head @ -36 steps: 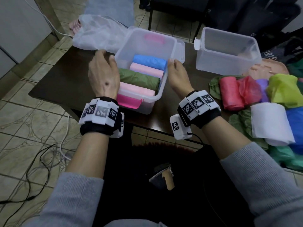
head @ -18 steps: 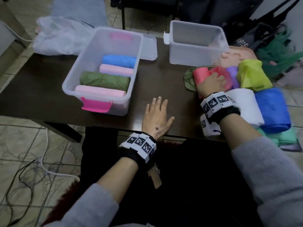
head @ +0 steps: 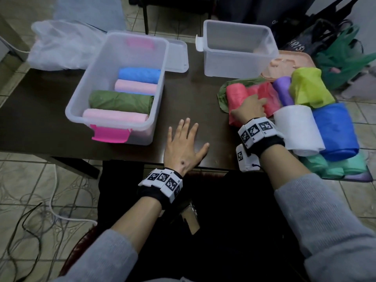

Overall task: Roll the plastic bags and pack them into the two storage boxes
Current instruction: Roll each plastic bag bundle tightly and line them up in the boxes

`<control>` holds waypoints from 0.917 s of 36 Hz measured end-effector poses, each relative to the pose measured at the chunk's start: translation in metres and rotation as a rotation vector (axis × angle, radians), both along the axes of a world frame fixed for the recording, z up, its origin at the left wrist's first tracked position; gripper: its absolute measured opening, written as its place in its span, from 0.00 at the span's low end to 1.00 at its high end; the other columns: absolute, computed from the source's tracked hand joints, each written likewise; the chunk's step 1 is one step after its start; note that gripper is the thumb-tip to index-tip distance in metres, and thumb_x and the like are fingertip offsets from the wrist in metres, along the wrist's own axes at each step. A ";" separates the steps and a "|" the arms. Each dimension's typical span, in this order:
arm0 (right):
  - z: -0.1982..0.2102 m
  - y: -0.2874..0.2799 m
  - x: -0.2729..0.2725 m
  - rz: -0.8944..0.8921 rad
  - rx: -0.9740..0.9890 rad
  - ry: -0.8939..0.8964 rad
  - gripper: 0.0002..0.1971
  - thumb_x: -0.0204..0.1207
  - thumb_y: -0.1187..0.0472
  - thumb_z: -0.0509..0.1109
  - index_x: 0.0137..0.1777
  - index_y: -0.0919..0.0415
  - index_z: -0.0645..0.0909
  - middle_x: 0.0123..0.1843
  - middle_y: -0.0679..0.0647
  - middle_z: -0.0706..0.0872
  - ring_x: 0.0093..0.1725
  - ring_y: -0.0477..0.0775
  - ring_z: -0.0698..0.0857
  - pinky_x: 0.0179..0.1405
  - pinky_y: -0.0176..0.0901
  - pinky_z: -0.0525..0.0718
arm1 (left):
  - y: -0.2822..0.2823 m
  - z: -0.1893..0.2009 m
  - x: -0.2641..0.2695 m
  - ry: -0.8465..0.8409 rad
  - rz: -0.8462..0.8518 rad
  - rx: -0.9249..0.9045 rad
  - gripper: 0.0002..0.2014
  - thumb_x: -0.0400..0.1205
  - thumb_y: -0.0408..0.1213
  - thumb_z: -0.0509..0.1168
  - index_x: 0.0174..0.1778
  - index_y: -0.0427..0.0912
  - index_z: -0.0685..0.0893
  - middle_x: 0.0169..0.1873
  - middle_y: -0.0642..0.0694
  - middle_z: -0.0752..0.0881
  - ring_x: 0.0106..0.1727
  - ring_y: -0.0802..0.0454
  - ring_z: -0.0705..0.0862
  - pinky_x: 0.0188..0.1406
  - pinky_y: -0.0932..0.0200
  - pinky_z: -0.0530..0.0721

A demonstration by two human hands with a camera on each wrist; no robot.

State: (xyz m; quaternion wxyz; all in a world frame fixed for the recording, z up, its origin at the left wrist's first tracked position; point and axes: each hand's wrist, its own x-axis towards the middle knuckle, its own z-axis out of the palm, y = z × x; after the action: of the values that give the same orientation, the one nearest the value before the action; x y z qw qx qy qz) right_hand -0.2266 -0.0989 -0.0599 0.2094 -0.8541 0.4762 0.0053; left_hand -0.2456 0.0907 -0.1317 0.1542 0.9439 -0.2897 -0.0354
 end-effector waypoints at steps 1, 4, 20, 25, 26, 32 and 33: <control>-0.001 0.003 0.000 0.000 -0.003 -0.002 0.37 0.72 0.60 0.75 0.76 0.67 0.60 0.74 0.65 0.64 0.72 0.68 0.71 0.71 0.58 0.69 | 0.000 0.000 0.000 -0.003 0.000 0.002 0.39 0.76 0.65 0.40 0.82 0.49 0.58 0.83 0.47 0.53 0.84 0.52 0.47 0.80 0.48 0.38; -0.004 0.010 -0.001 0.040 -0.025 0.005 0.41 0.70 0.59 0.78 0.76 0.66 0.58 0.75 0.65 0.67 0.75 0.66 0.67 0.71 0.58 0.66 | 0.000 0.000 -0.001 -0.002 0.002 0.002 0.40 0.74 0.65 0.39 0.82 0.49 0.59 0.83 0.47 0.53 0.84 0.52 0.47 0.80 0.47 0.39; -0.009 0.057 -0.021 0.531 -0.177 -0.005 0.31 0.73 0.47 0.69 0.69 0.64 0.66 0.69 0.61 0.73 0.70 0.62 0.70 0.65 0.62 0.69 | 0.001 0.020 0.006 0.294 0.304 -0.664 0.23 0.85 0.39 0.52 0.76 0.36 0.68 0.75 0.40 0.72 0.76 0.47 0.69 0.75 0.62 0.58; -0.003 0.062 -0.032 0.730 -0.103 0.104 0.34 0.69 0.56 0.74 0.72 0.64 0.65 0.70 0.61 0.69 0.71 0.61 0.67 0.67 0.61 0.72 | -0.003 0.036 0.028 0.425 0.456 -0.663 0.22 0.83 0.35 0.59 0.74 0.37 0.70 0.70 0.41 0.78 0.70 0.47 0.76 0.67 0.63 0.66; -0.002 0.063 -0.035 0.781 -0.090 0.142 0.35 0.68 0.57 0.75 0.73 0.63 0.66 0.69 0.61 0.69 0.70 0.62 0.67 0.68 0.61 0.72 | -0.004 0.041 0.033 0.436 0.467 -0.631 0.23 0.82 0.36 0.60 0.74 0.37 0.69 0.69 0.41 0.78 0.70 0.46 0.76 0.67 0.62 0.67; 0.000 0.067 -0.052 0.968 -0.094 0.261 0.36 0.64 0.59 0.76 0.73 0.51 0.66 0.67 0.57 0.75 0.70 0.60 0.71 0.68 0.59 0.67 | -0.022 0.062 0.059 0.562 0.473 -0.356 0.32 0.81 0.44 0.64 0.74 0.28 0.63 0.71 0.32 0.74 0.71 0.37 0.75 0.63 0.54 0.73; 0.000 0.066 -0.053 0.987 -0.101 0.279 0.39 0.63 0.58 0.77 0.74 0.50 0.64 0.67 0.56 0.75 0.70 0.59 0.71 0.67 0.59 0.67 | -0.026 0.061 0.064 0.586 0.489 -0.346 0.33 0.80 0.45 0.66 0.73 0.27 0.64 0.71 0.31 0.74 0.70 0.36 0.75 0.63 0.53 0.74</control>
State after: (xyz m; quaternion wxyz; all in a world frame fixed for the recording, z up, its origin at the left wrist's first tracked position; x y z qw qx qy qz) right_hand -0.2798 -0.0326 -0.0601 0.0750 -0.9772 0.0396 0.1944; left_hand -0.1815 0.0644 -0.0705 0.3902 0.8951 -0.0026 -0.2159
